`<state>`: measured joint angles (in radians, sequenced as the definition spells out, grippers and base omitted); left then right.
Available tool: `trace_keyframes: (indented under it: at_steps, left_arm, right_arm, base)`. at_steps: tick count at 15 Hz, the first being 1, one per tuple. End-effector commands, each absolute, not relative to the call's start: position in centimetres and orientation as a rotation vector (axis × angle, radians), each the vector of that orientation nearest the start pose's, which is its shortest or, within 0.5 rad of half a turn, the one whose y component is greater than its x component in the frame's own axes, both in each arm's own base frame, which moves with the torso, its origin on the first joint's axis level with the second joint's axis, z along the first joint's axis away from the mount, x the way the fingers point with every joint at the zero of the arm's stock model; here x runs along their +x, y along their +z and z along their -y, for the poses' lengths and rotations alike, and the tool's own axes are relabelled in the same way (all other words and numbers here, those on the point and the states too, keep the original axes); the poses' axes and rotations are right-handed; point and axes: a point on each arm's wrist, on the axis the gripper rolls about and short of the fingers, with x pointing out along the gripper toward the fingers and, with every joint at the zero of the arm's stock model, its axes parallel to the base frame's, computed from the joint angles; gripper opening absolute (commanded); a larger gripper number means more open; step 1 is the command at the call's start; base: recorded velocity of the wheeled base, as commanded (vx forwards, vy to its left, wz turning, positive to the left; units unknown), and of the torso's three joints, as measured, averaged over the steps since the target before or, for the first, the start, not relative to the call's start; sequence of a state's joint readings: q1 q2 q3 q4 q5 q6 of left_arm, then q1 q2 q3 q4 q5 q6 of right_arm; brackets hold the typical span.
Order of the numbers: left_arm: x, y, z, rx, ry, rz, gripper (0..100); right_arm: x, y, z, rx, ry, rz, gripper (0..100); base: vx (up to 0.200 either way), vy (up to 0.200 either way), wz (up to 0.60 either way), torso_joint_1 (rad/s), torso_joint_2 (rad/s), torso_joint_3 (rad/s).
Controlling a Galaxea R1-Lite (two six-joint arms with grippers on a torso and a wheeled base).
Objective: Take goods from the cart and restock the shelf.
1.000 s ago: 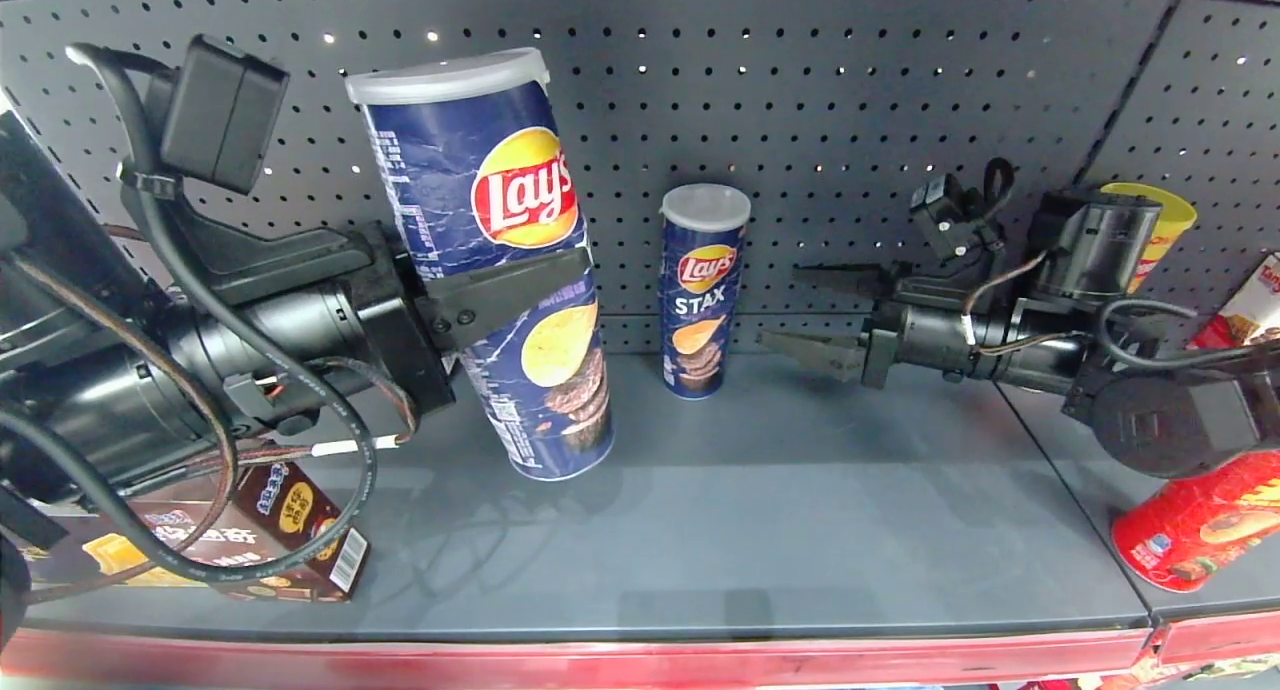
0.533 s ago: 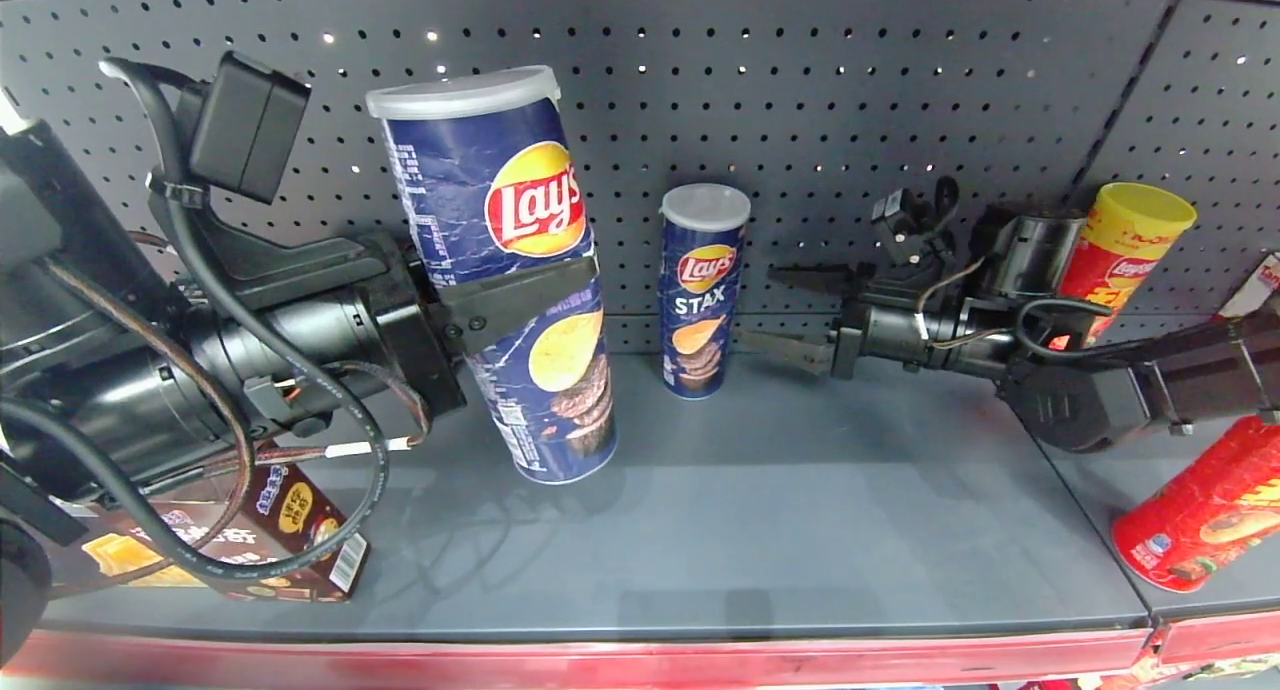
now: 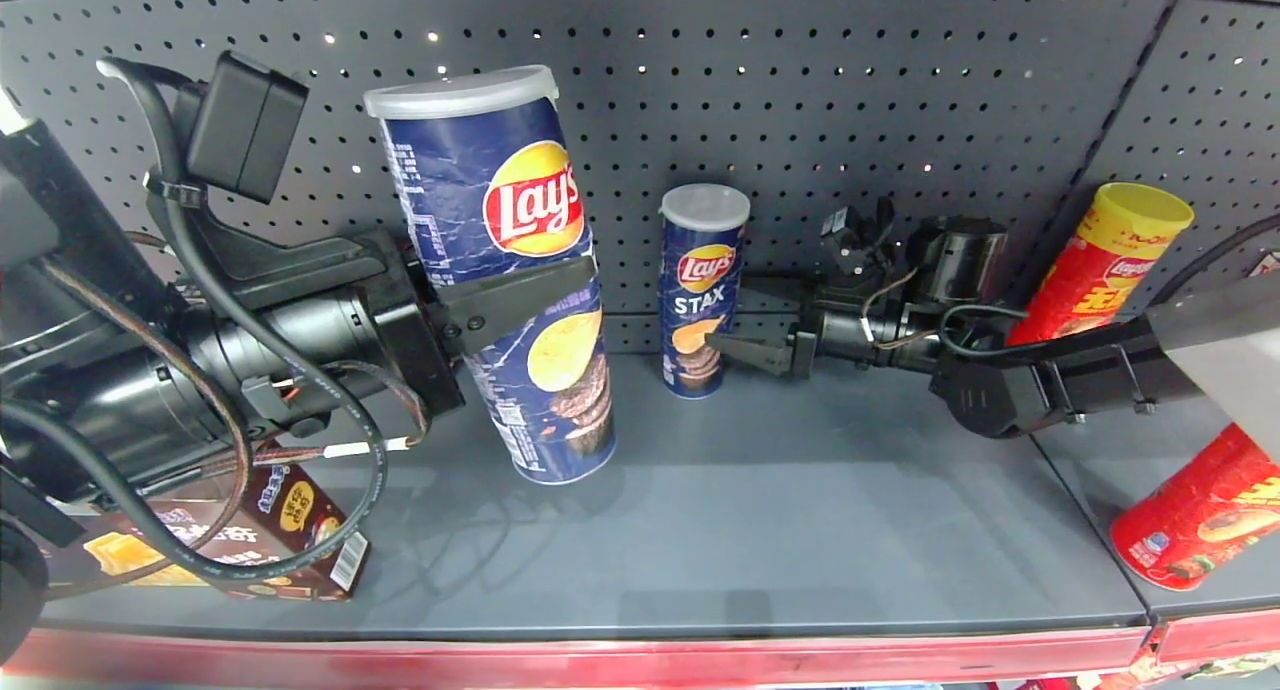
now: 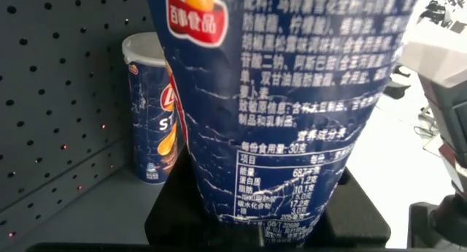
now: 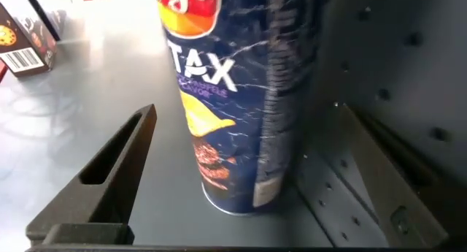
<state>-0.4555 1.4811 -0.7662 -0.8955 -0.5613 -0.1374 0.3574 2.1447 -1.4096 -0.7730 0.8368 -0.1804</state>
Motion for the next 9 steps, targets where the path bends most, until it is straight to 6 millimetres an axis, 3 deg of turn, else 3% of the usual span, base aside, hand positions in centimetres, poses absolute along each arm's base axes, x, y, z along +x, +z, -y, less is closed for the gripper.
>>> trace_keyframes:
  at_steps: [1,9]
  left_arm:
    - [22.0,26.0,12.1,-0.121,-1.026,0.119,0]
    - [22.0,25.7,12.1,-0.126,-1.025,0.111,0]
  right_arm:
    - [41.0,18.3,-17.5,-0.161,1.194,0.127,100]
    - [41.9,17.7,-20.7,-0.139,1.247,0.143,100]
  base:
    - [0.0,0.0,0.0,0.0,0.0,0.0]
    - [0.0,0.0,0.0,0.0,0.0,0.0]
